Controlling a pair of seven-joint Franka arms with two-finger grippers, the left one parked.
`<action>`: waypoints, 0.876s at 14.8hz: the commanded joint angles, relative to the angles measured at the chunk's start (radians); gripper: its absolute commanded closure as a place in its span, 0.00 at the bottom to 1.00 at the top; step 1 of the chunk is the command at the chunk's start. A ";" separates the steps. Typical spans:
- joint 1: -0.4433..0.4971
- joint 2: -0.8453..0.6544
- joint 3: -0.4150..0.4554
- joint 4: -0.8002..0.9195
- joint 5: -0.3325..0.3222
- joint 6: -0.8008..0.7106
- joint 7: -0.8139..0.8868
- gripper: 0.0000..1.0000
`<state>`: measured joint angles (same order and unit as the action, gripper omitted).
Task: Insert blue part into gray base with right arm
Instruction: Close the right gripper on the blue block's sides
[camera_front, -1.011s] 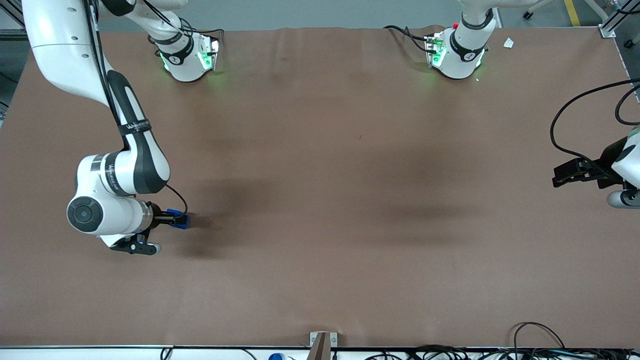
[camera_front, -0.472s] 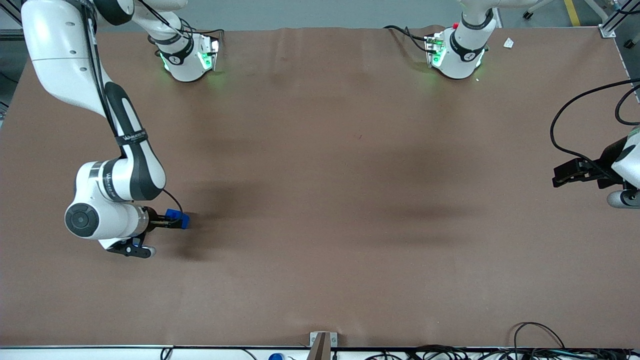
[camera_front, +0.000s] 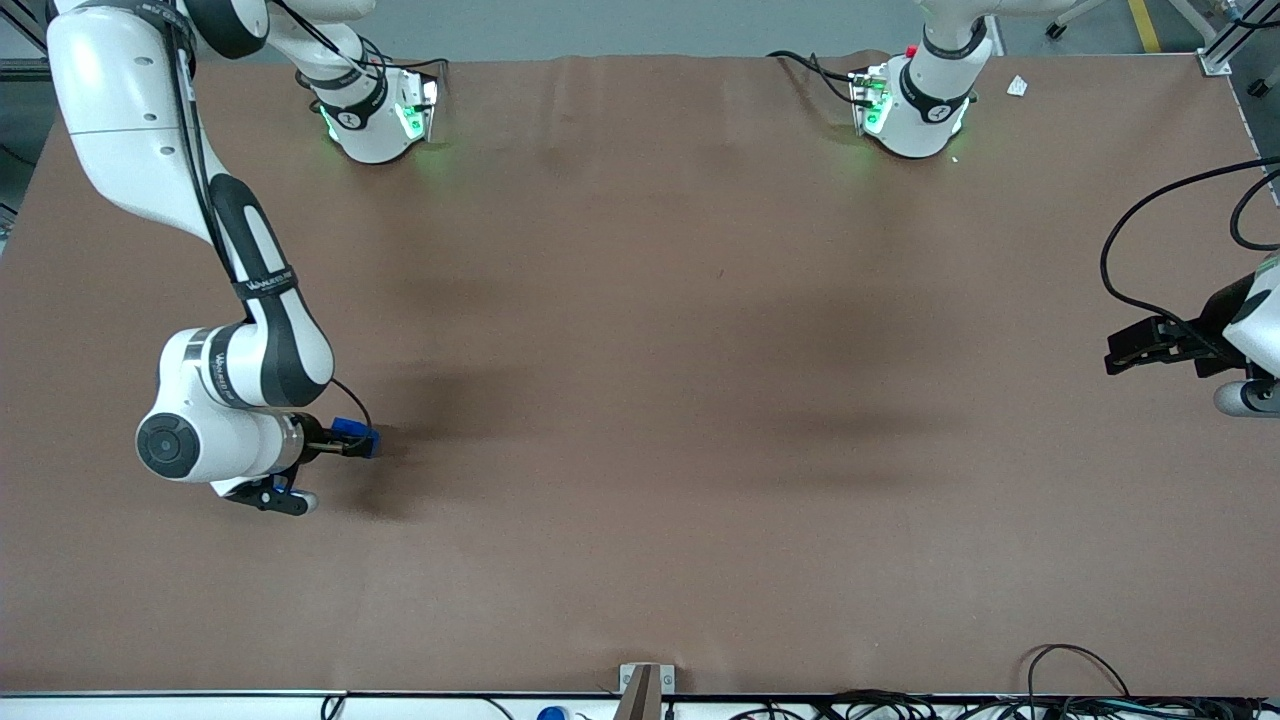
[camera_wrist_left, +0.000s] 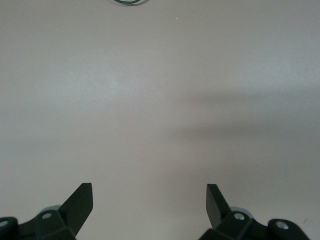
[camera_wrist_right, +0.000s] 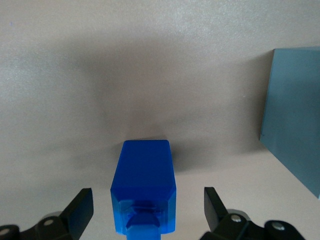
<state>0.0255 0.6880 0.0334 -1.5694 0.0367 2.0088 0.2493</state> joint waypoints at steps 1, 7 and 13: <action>-0.010 -0.015 0.010 -0.018 0.012 -0.010 0.014 0.15; -0.010 -0.016 0.010 -0.021 0.052 -0.035 0.014 0.28; -0.006 -0.018 0.008 -0.017 0.072 -0.050 0.005 0.39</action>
<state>0.0248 0.6880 0.0333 -1.5695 0.0974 1.9613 0.2513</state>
